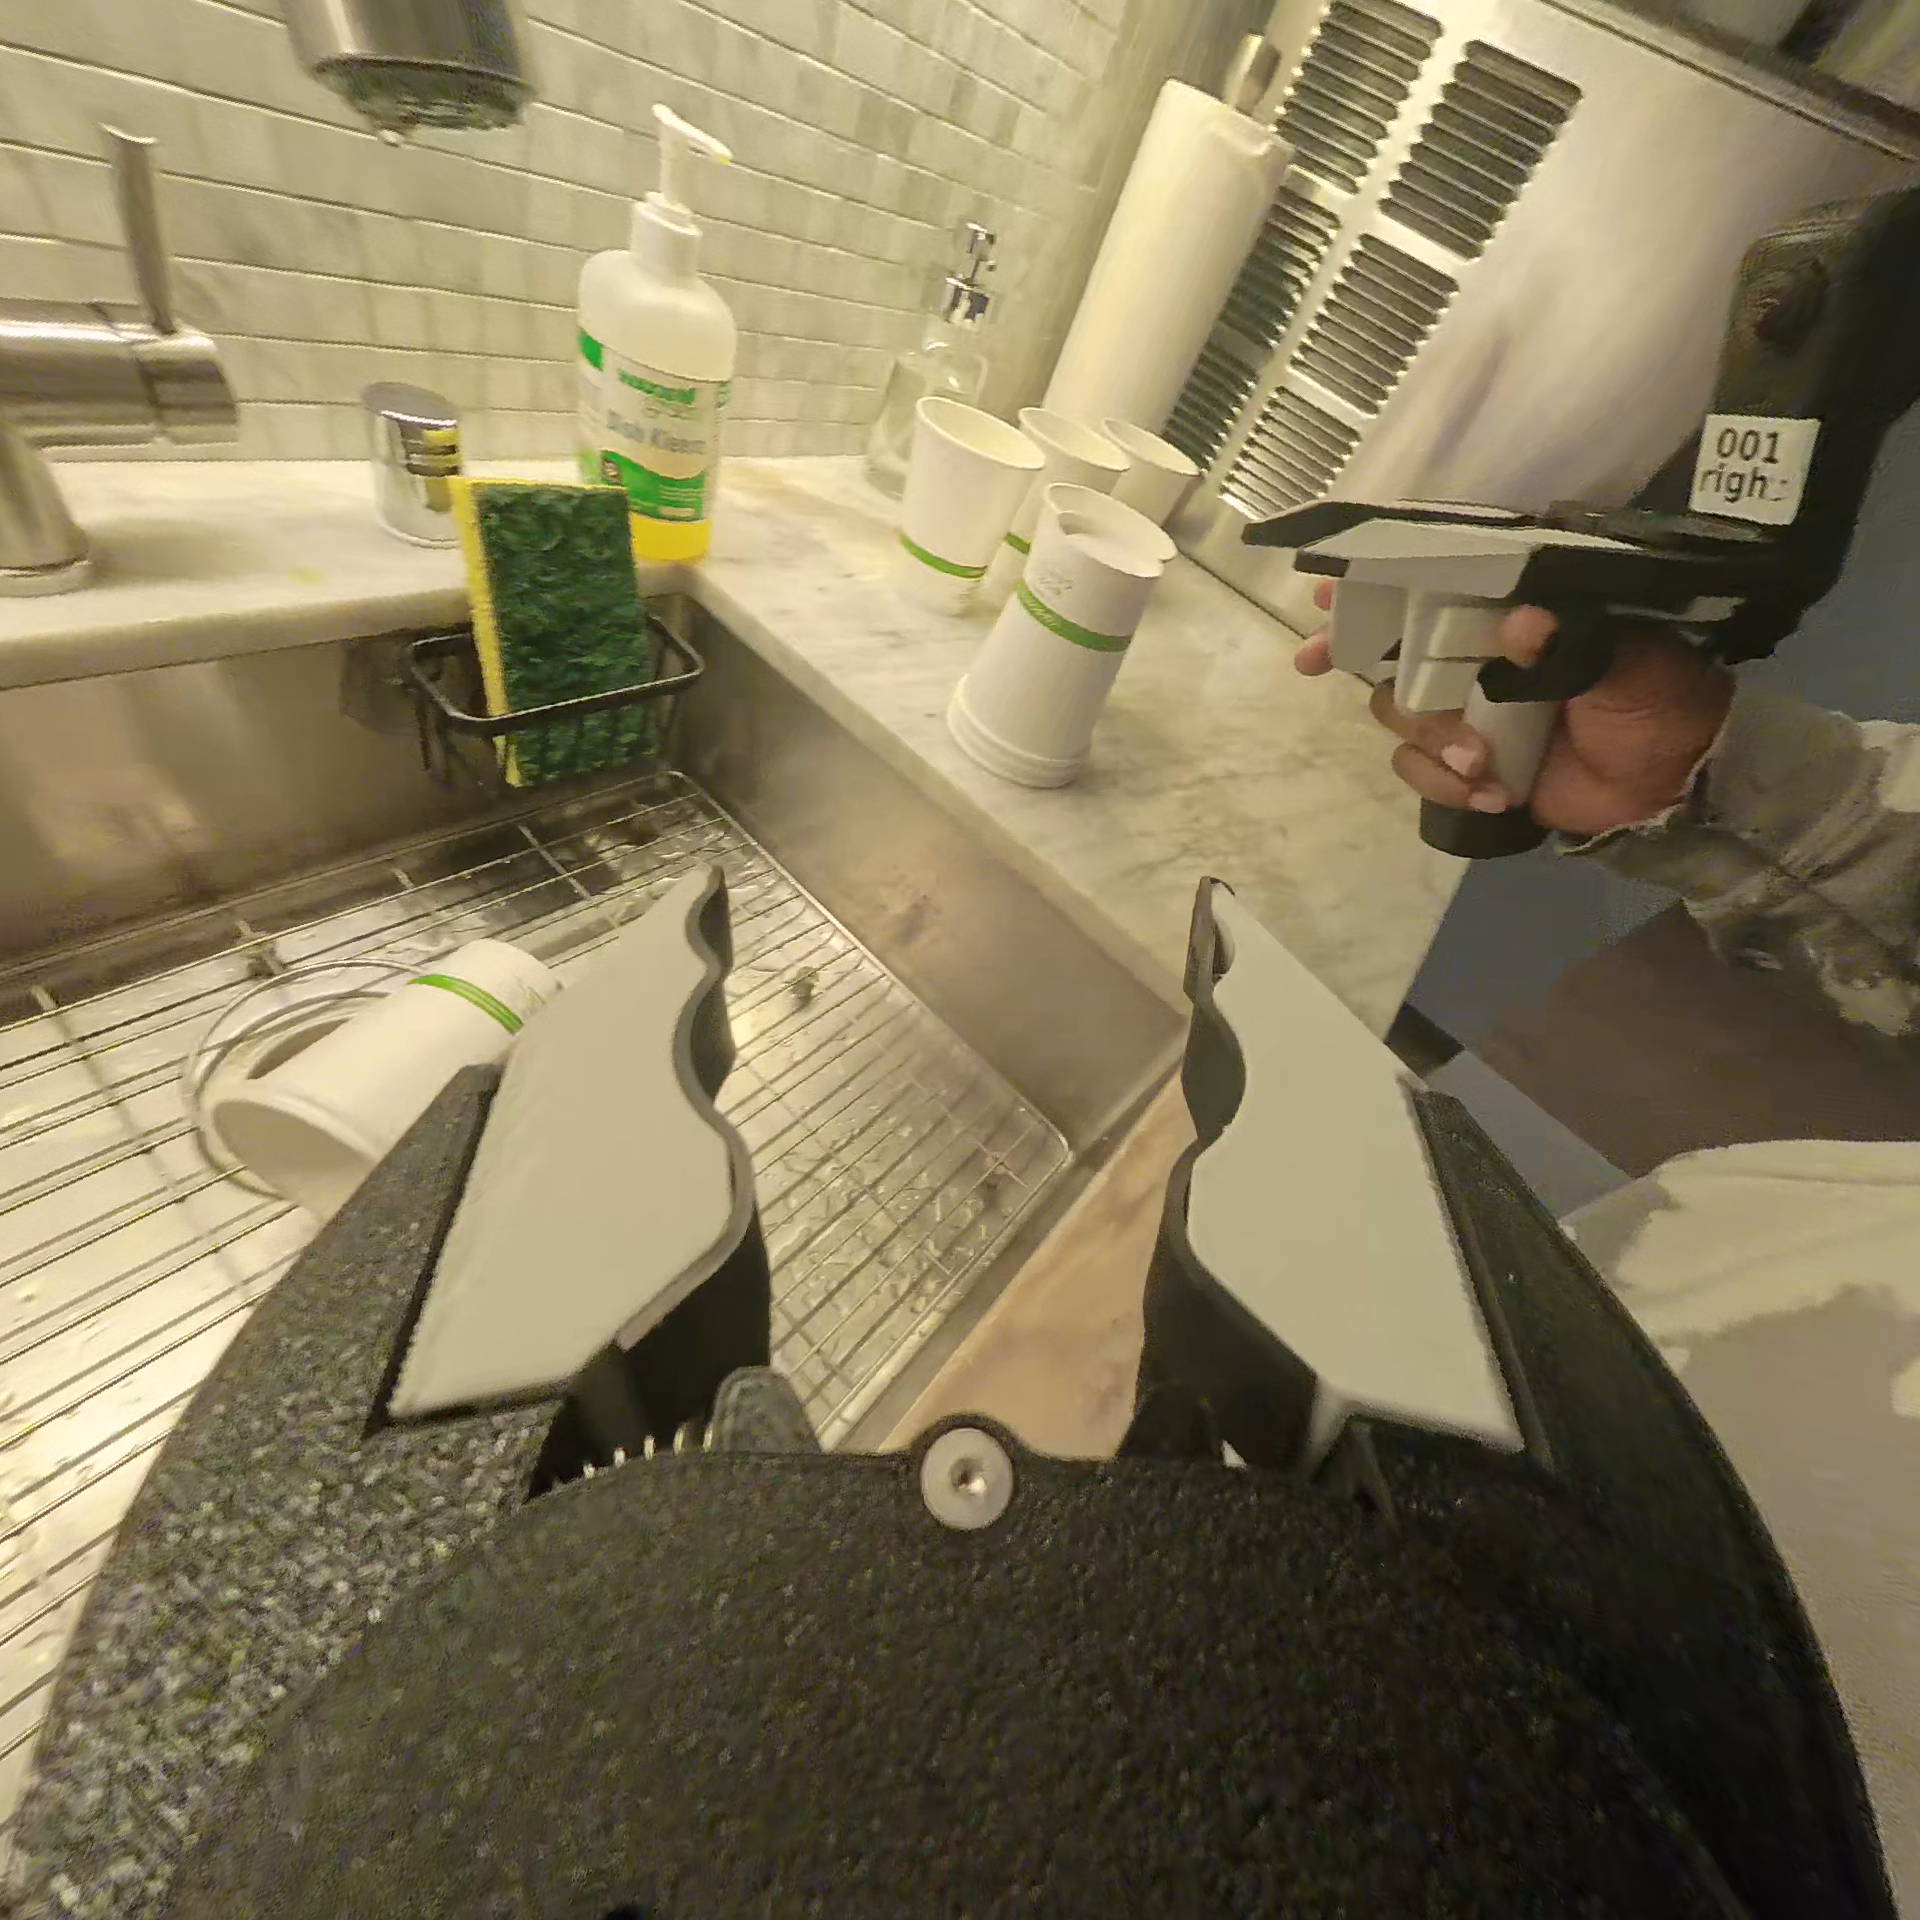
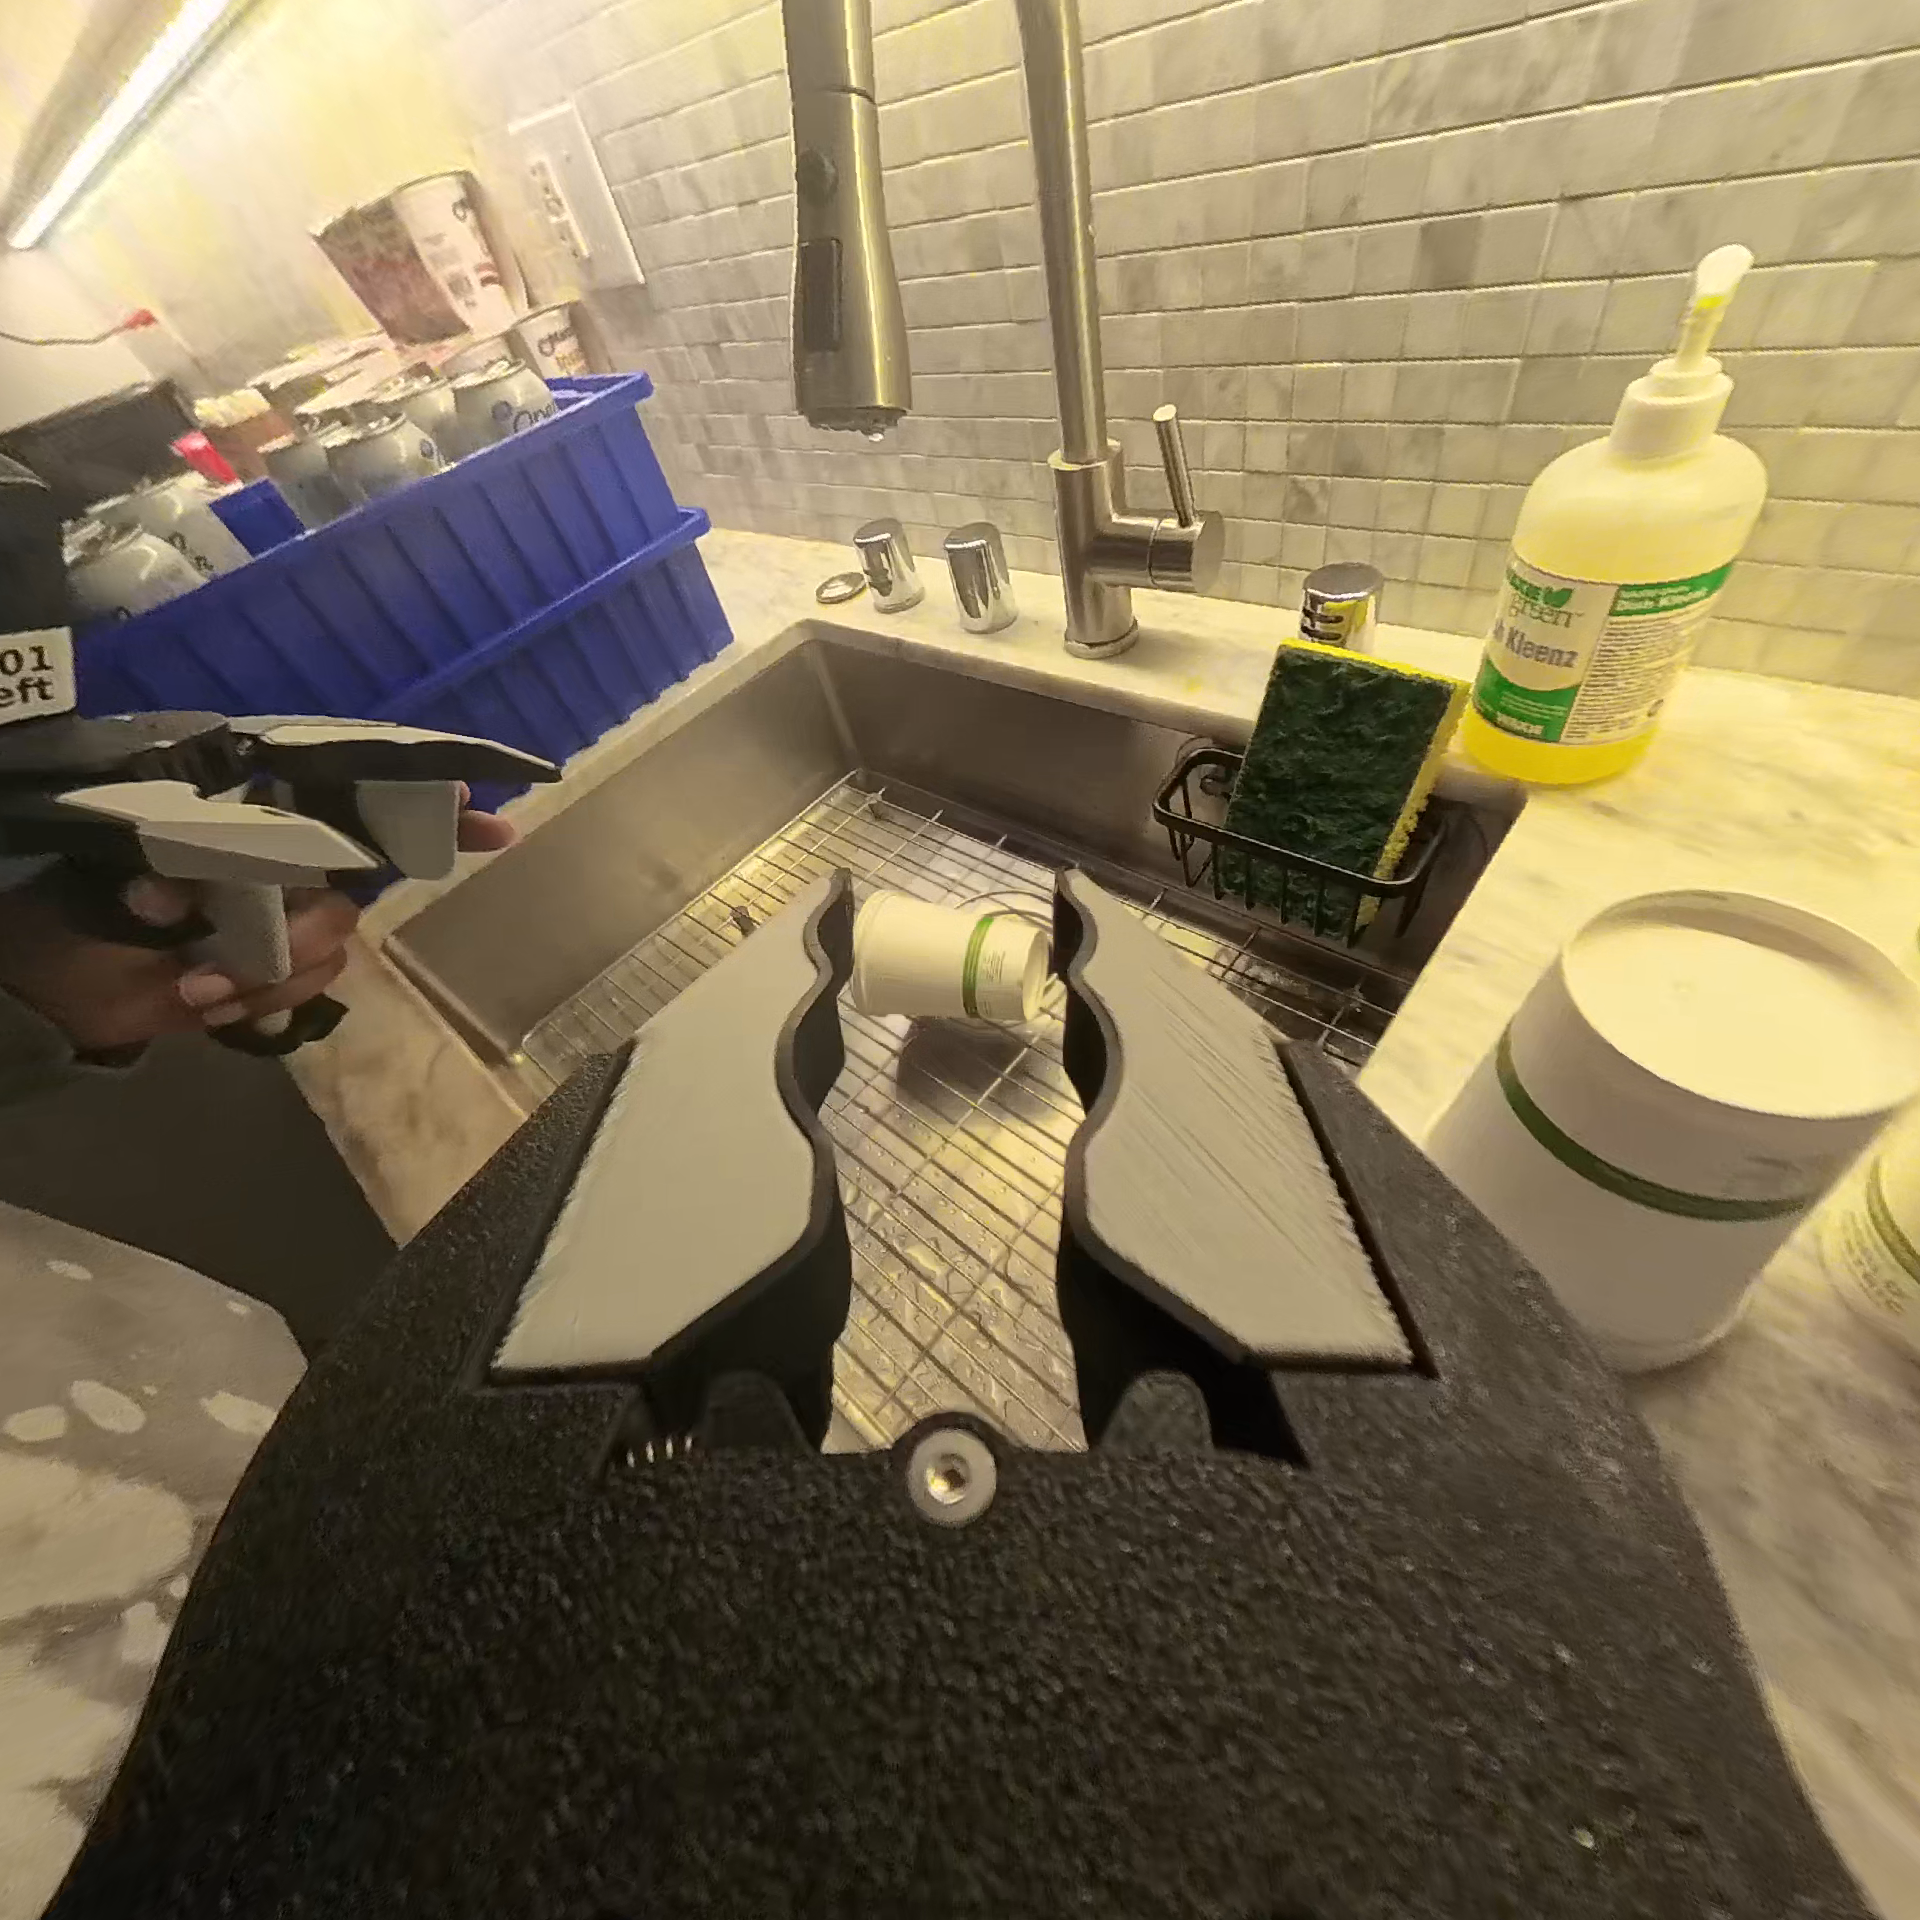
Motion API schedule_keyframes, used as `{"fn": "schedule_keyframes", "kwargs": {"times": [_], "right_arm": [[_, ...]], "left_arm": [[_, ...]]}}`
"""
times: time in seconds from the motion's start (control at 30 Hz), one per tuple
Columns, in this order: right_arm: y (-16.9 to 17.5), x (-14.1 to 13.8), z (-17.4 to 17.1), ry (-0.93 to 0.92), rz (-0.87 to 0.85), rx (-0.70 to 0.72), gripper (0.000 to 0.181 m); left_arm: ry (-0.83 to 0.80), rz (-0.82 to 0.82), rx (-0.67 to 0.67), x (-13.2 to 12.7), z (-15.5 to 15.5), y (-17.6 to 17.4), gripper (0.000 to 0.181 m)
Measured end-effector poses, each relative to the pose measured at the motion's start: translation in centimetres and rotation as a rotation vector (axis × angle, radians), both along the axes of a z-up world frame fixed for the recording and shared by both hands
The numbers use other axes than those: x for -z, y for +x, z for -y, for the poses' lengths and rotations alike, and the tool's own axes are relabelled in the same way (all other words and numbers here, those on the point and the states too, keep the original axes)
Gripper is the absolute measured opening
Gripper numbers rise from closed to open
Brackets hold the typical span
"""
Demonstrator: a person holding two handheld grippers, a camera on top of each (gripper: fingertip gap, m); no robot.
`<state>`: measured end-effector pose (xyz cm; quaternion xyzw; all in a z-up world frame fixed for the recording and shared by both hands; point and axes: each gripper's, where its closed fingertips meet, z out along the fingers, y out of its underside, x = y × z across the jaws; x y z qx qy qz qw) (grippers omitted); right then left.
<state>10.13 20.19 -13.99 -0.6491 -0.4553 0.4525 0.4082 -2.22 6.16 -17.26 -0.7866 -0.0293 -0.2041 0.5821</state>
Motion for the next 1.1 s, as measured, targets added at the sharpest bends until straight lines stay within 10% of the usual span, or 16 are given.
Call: {"fn": "schedule_keyframes", "kwargs": {"times": [1.1], "right_arm": [[-8.0, 7.1, 2.9, 0.033, 0.157, -0.096, 0.043]], "left_arm": [[-0.087, -0.035, -0.217, 2.8, -2.8, -11.1, 0.077]]}}
